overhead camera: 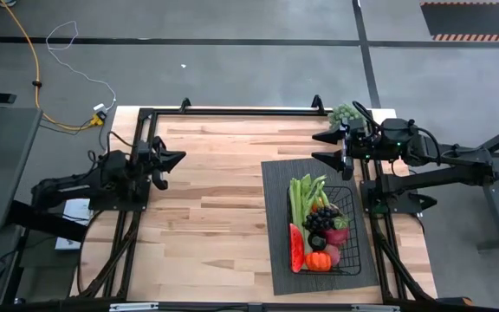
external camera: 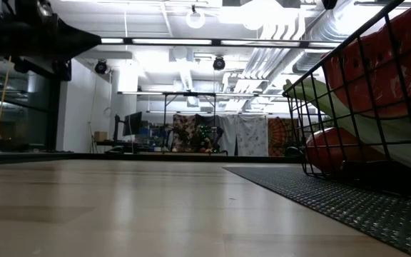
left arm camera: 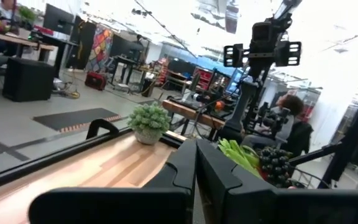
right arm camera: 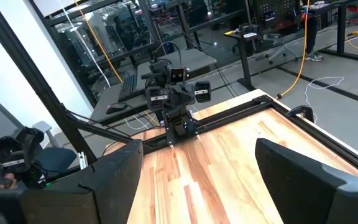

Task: Build produce basket
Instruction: Return to Home Position

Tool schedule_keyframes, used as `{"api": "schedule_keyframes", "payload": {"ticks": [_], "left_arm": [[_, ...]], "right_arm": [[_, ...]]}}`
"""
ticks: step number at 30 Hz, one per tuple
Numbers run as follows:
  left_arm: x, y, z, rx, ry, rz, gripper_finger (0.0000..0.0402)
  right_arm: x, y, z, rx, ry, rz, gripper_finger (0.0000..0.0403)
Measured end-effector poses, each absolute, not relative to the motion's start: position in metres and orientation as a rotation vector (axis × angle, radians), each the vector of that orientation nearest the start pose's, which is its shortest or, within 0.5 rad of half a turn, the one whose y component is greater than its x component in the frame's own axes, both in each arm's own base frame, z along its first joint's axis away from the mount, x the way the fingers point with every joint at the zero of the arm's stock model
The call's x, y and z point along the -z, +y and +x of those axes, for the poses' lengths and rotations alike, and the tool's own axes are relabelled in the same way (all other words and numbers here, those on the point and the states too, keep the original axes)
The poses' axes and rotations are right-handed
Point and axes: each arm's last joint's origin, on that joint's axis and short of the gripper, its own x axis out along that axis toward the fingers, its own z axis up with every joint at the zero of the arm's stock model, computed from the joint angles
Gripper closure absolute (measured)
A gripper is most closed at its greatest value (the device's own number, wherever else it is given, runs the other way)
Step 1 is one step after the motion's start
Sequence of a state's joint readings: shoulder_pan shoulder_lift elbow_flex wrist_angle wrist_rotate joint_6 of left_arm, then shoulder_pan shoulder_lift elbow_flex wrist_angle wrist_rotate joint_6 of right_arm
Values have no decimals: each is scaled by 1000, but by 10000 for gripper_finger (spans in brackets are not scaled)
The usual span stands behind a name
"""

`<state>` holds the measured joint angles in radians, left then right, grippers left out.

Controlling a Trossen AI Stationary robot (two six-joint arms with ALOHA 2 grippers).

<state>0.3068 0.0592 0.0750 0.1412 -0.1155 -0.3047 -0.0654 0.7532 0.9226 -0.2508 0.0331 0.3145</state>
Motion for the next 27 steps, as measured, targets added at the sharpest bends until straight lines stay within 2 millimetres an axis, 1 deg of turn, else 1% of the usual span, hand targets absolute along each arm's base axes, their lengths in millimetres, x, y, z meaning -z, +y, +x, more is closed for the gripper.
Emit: {"api": "schedule_keyframes", "payload": {"ticks": [4,6,9,11,12,15,18,22,25,27], "left_arm": [[-195,32,86,-378,-198,-293,401],[-191,34,86,-398,-173,-323,401],[-184,35,88,-401,-239,-381,401],[-177,35,90,-401,-211,-431,401],[-177,35,91,-389,-205,-436,401],[-176,31,92,-341,-174,-427,401],[-174,27,93,-330,-151,-426,401],[-170,22,95,-332,-102,-405,401],[-169,20,96,-323,-83,-331,401],[-169,19,96,-325,-69,-252,401]], "right_arm": [[-377,-11,155,111,65,318,100],[-377,-11,155,111,66,318,100],[-377,-11,155,111,66,318,100],[-377,-11,155,111,66,318,100],[-377,-11,155,111,66,318,100],[-376,-11,155,112,74,323,100],[-374,-11,155,117,89,368,100],[-372,-11,154,115,114,387,100],[-372,-11,154,114,116,385,100],[-372,-11,154,114,116,382,100]]}}
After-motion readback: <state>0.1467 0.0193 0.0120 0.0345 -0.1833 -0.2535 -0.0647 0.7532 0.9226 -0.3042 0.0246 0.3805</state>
